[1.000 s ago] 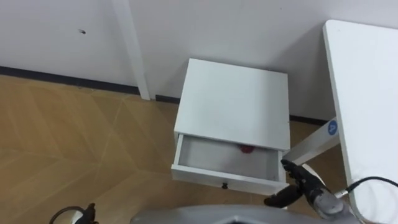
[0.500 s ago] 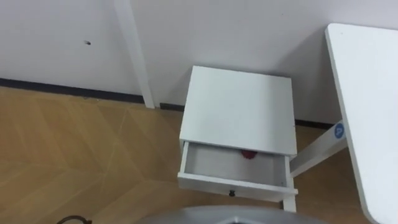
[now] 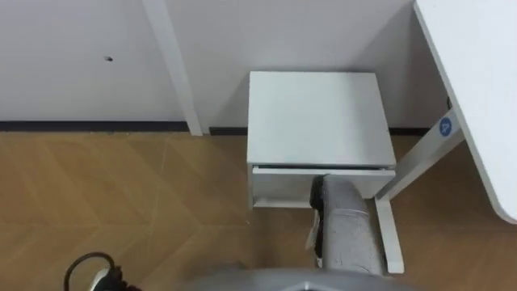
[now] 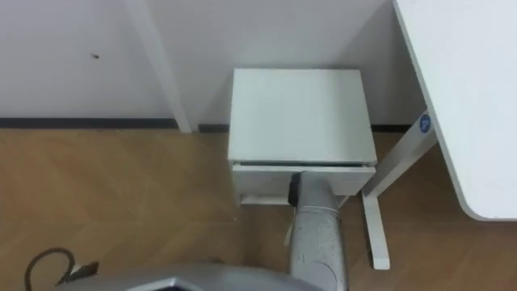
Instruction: Put apple and close drawer
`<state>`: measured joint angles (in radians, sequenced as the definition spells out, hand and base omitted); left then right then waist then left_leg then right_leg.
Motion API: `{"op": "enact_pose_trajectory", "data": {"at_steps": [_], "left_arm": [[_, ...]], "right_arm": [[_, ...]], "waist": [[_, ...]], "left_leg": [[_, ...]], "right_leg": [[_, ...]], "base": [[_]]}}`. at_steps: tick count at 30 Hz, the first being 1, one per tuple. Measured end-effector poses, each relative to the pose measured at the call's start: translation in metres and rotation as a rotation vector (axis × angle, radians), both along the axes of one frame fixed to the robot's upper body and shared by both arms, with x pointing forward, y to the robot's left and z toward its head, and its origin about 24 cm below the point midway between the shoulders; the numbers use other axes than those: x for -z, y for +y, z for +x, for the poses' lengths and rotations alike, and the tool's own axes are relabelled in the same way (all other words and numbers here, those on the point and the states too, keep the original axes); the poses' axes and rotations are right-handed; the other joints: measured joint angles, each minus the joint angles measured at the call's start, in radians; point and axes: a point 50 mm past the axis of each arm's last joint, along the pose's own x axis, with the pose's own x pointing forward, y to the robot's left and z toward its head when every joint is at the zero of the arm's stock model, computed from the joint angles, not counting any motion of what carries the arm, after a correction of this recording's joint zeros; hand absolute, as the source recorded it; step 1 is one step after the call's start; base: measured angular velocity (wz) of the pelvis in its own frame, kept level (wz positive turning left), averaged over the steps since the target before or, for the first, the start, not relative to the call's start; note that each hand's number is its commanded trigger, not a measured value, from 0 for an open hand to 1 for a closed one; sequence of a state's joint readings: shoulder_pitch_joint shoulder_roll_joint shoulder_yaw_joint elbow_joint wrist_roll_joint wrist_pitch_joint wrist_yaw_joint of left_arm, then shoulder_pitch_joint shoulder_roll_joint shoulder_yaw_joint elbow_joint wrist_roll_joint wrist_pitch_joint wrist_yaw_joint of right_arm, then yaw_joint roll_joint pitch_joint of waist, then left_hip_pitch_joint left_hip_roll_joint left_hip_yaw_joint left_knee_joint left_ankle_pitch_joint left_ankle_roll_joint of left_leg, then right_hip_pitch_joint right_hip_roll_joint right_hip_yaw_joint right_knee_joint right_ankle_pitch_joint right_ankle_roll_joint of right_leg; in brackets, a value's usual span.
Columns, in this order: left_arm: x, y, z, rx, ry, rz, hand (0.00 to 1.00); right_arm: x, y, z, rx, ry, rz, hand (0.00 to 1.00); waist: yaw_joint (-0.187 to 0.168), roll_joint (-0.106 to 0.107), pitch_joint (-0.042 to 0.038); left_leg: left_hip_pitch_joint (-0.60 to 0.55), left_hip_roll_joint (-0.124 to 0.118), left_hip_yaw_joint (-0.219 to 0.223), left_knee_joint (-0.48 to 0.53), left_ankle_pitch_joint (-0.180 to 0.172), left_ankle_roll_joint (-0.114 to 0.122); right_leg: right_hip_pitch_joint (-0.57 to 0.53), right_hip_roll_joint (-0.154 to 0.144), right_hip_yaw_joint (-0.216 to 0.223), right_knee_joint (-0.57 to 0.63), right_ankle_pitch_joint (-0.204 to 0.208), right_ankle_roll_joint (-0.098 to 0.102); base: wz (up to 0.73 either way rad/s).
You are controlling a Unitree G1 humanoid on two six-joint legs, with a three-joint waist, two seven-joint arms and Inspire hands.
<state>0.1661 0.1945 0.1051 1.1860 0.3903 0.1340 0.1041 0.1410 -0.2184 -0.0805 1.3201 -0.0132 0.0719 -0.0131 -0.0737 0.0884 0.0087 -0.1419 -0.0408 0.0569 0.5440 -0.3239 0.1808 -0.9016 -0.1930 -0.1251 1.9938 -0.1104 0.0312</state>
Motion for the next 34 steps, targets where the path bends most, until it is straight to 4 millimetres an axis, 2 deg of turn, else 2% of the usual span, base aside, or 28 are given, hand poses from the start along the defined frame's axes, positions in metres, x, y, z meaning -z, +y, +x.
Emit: {"op": "enact_pose_trajectory", "data": {"at_steps": [1, 2, 3, 4, 5, 6, 7, 8, 9, 10, 11, 12, 16, 19, 22, 29, 34], "left_arm": [[0.000, 0.000, -0.007, -0.004, 0.015, 0.000, 0.00], [0.001, -0.002, -0.021, -0.024, 0.048, -0.004, 0.00], [0.000, -0.001, -0.035, -0.032, 0.076, 0.000, 0.00], [-0.002, 0.003, -0.034, -0.029, 0.068, 0.011, 0.00], [-0.004, 0.010, -0.027, -0.007, 0.035, 0.036, 0.00], [-0.007, 0.016, -0.026, -0.012, 0.027, 0.064, 0.00], [-0.007, 0.016, -0.029, -0.016, 0.033, 0.068, 0.00], [-0.006, 0.013, -0.027, -0.017, 0.022, 0.064, 0.00], [-0.005, 0.009, -0.018, -0.002, -0.015, 0.056, 0.00], [-0.005, 0.008, -0.013, 0.003, -0.038, 0.051, 0.00], [-0.005, 0.008, -0.006, 0.001, -0.078, 0.049, 0.00], [-0.006, 0.011, -0.003, -0.012, -0.104, 0.066, 0.00], [-0.007, 0.010, 0.008, -0.020, -0.157, 0.071, 0.00], [-0.006, 0.004, 0.011, -0.022, -0.172, 0.045, 0.00], [-0.005, 0.003, 0.014, -0.029, -0.173, 0.027, 0.00], [-0.005, 0.002, 0.014, -0.032, -0.170, 0.014, 0.00], [-0.005, 0.003, 0.012, -0.035, -0.166, 0.015, 0.00]], "right_arm": [[-0.001, -0.002, 0.001, 0.015, 0.000, -0.006, 0.00], [-0.002, -0.005, 0.000, 0.036, 0.013, -0.023, 0.00], [-0.002, -0.005, -0.002, 0.063, 0.026, -0.029, 0.00], [-0.001, -0.003, -0.003, 0.074, 0.033, -0.026, 0.00], [-0.002, -0.005, -0.005, 0.080, 0.044, -0.032, 0.00], [-0.001, -0.002, -0.003, 0.075, 0.043, -0.033, 0.00], [-0.001, -0.002, -0.004, 0.068, 0.048, -0.033, 0.00], [-0.001, -0.003, -0.005, 0.045, 0.056, -0.039, 0.00], [-0.001, -0.004, -0.001, 0.036, 0.041, -0.044, 0.00], [-0.002, -0.005, 0.003, 0.032, 0.025, -0.050, 0.00], [-0.002, -0.005, 0.015, 0.026, -0.020, -0.060, 0.00], [-0.002, -0.005, 0.024, 0.023, -0.062, -0.065, 0.00], [-0.004, -0.004, 0.040, 0.017, -0.130, -0.067, 0.00], [-0.003, -0.001, 0.047, 0.030, -0.180, -0.056, 0.00], [-0.001, 0.007, 0.047, 0.045, -0.189, -0.030, 0.00], [0.001, 0.012, 0.046, 0.063, -0.203, 0.011, 0.00], [0.002, 0.017, 0.041, 0.061, -0.193, 0.053, 0.00]], "waist": [[-0.002, -0.001, 0.0006], [-0.006, -0.007, 0.0001], [-0.014, -0.053, -0.0178], [-0.017, -0.065, -0.0143], [-0.006, -0.049, -0.0069], [0.015, -0.093, 0.0101], [0.022, -0.099, 0.0085], [0.026, -0.109, 0.0089], [0.032, -0.111, 0.0039], [0.038, -0.115, 0.0028], [0.054, -0.115, -0.0011], [0.053, -0.118, -0.0062], [0.052, -0.120, -0.0154], [0.051, -0.123, -0.0145], [0.051, -0.131, -0.0142], [0.052, -0.131, -0.0133], [0.050, -0.120, -0.0083]], "left_leg": [[0.008, -0.007, -0.004, -0.012, 0.005, -0.018], [0.050, -0.023, -0.005, -0.083, 0.031, -0.112], [0.087, -0.041, -0.018, -0.103, 0.037, -0.259], [0.064, -0.023, -0.037, -0.010, 0.016, -0.180], [0.024, 0.059, -0.105, 0.096, -0.106, -0.168], [0.018, 0.023, -0.086, 0.140, -0.139, -0.172], [0.031, 0.021, -0.084, 0.131, -0.142, -0.174], [0.059, 0.022, -0.087, 0.086, -0.129, -0.190], [0.075, 0.024, -0.086, 0.023, -0.092, -0.177], [0.079, 0.025, -0.082, -0.009, -0.074, -0.174], [0.086, 0.037, -0.072, -0.060, -0.041, -0.160], [0.086, 0.052, -0.071, -0.087, -0.024, -0.147], [0.143, 0.083, -0.066, -0.164, -0.006, -0.168], [0.184, 0.097, -0.064, -0.224, 0.013, -0.186], [0.208, 0.099, -0.063, -0.276, 0.035, -0.191], [0.227, 0.097, -0.050, -0.307, 0.041, -0.191], [0.233, 0.096, -0.041, -0.310, 0.041, -0.191]], "right_leg": [[0.034, -0.008, 0.004, -0.051, 0.000, 0.001], [0.141, -0.015, 0.001, -0.245, -0.001, 0.001], [0.284, -0.045, 0.003, -0.528, -0.005, 0.008], [0.343, -0.050, 0.004, -0.654, -0.012, 0.026], [0.421, -0.027, 0.015, -0.850, -0.034, 0.060], [0.537, -0.030, 0.051, -1.076, -0.042, 0.070], [0.603, -0.022, 0.041, -1.192, -0.044, 0.067], [0.717, 0.008, 0.028, -1.372, -0.046, 0.071], [0.791, 0.042, 0.027, -1.521, -0.042, 0.070], [0.818, 0.057, 0.024, -1.587, -0.031, 0.073], [0.852, 0.080, 0.019, -1.696, -0.001, 0.078], [0.876, 0.097, 0.008, -1.768, 0.015, 0.074], [0.911, 0.139, -0.006, -1.802, 0.011, 0.047], [0.935, 0.151, -0.016, -1.815, 0.002, 0.036], [0.949, 0.153, -0.018, -1.833, -0.002, 0.030], [0.955, 0.150, -0.025, -1.845, -0.002, 0.029], [0.959, 0.148, -0.031, -1.846, -0.002, 0.029]], "base": [[0.00], [0.04], [0.23], [0.41], [0.29], [0.05], [-0.06], [0.04], [0.00], [-0.21], [-0.30], [-0.24], [-0.01], [0.11], [0.10], [-0.03], [-0.04]]}}
